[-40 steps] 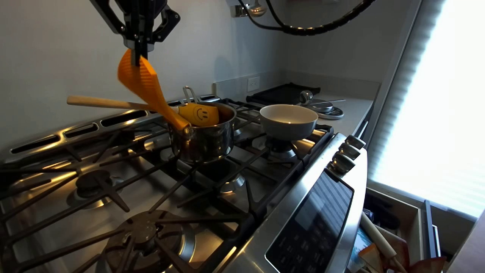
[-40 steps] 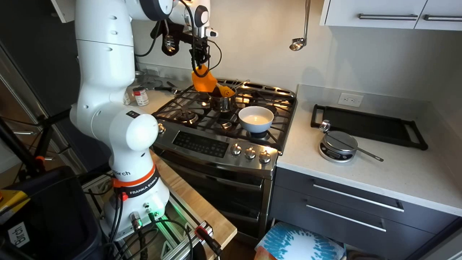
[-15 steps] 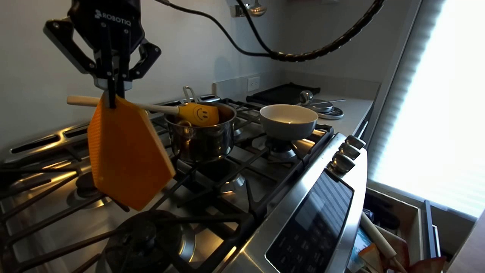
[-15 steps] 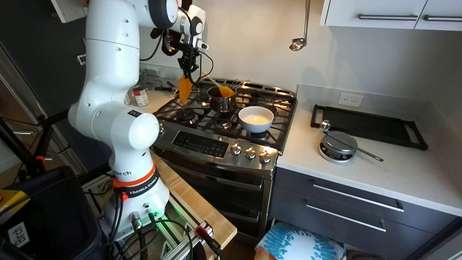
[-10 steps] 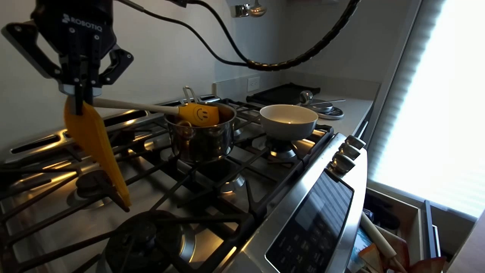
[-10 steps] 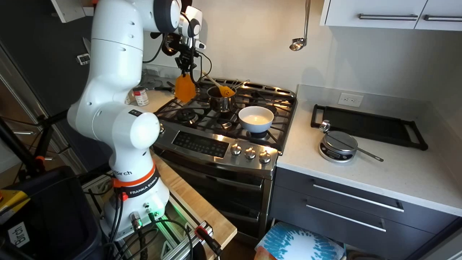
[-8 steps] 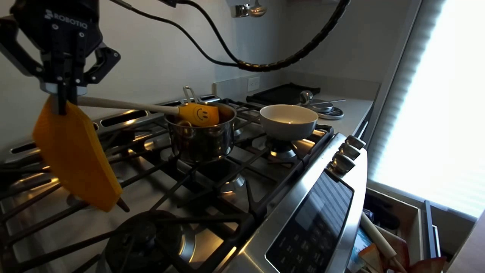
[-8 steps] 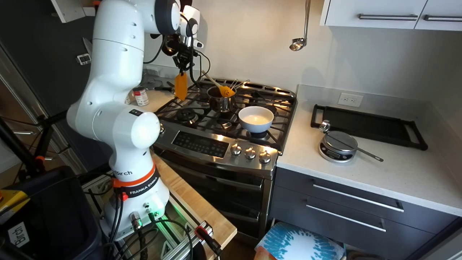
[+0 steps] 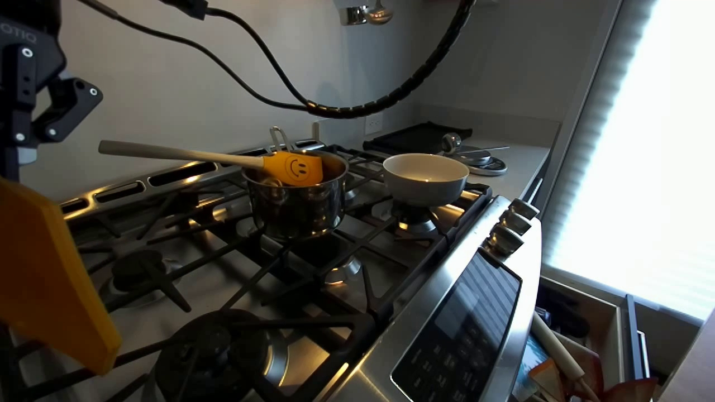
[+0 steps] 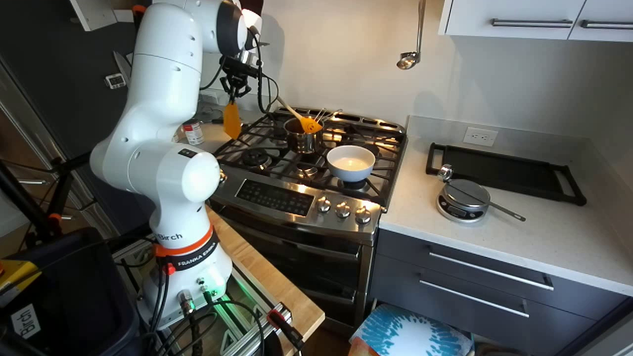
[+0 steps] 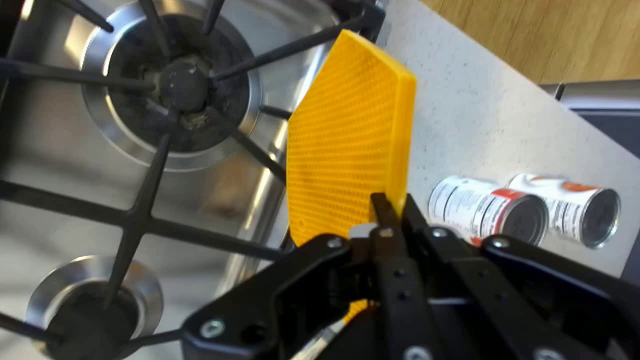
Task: Move the rubber placemat from the right rear plate onto the left front plate of the stove
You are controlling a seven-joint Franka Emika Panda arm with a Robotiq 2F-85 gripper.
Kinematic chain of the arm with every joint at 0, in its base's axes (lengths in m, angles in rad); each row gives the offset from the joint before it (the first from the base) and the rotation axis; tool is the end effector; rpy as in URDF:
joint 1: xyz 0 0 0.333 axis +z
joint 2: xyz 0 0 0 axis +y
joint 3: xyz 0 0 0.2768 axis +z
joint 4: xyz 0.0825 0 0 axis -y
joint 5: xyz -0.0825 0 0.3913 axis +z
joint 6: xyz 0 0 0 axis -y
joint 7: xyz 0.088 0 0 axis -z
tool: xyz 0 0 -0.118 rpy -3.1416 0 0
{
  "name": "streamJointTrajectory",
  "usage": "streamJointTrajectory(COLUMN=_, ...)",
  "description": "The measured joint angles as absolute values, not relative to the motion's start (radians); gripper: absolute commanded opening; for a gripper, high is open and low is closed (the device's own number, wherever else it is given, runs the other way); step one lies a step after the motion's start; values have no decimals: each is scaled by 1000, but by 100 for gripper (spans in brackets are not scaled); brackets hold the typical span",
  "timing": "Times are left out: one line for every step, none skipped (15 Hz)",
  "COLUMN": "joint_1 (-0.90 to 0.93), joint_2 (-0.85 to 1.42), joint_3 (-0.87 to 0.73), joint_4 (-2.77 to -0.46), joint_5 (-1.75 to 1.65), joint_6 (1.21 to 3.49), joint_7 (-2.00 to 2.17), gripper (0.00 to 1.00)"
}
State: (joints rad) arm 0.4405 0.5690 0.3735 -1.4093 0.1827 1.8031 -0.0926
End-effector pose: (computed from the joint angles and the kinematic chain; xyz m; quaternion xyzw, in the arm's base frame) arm 0.4800 0.4786 0.3373 -0.9006 -0.3866 0.1300 0.1505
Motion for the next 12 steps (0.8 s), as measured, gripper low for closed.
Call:
streamJointTrajectory(joint_1=450, joint_2=569, joint_3=377, joint_4=-1410, joint_5=183, joint_6=1767, joint_7=-89, gripper=1)
streamJointTrajectory(joint_1=461, joint_2=568, joint_3=378, joint_4=-1410, joint_5=183, joint_6=1732, joint_7=-73, gripper=1)
streamJointTrajectory(joint_1=475, joint_2=564, joint_3=379, joint_4=-1413, joint_5=183, joint_6=1703, joint_7=-40, gripper=1)
streamJointTrajectory(joint_1=490, joint_2=558, joint_3=380, joint_4=-1418, joint_5=183, joint_6=1675, joint_7=2, gripper=1)
streamJointTrajectory(joint_1=505, joint_2=548, joint_3=380, joint_4=-1427, joint_5=183, joint_6=1652, joint_7=56, gripper=1)
streamJointTrajectory(joint_1=519, joint_2=534, joint_3=380, joint_4=-1443, joint_5=187, joint_6=1640, joint_7=109, gripper=6)
streamJointTrajectory(joint_1=527, joint_2=517, joint_3=380, joint_4=-1466, joint_5=190, joint_6=1642, joint_7=150, gripper=6)
streamJointTrajectory(joint_1=532, joint_2=498, joint_3=380, joint_4=-1488, joint_5=193, joint_6=1644, joint_7=177, gripper=6)
streamJointTrajectory(joint_1=533, joint_2=482, joint_3=379, joint_4=-1505, joint_5=194, joint_6=1645, joint_7=190, gripper=1)
streamJointTrajectory(joint_1=533, joint_2=470, joint_3=378, joint_4=-1517, joint_5=195, joint_6=1646, joint_7=195, gripper=1)
streamJointTrajectory(joint_1=533, joint_2=467, joint_3=377, joint_4=-1518, joint_5=195, joint_6=1646, joint_7=195, gripper=1)
streamJointTrajectory(joint_1=533, joint_2=467, joint_3=372, joint_4=-1517, joint_5=192, joint_6=1646, joint_7=207, gripper=1)
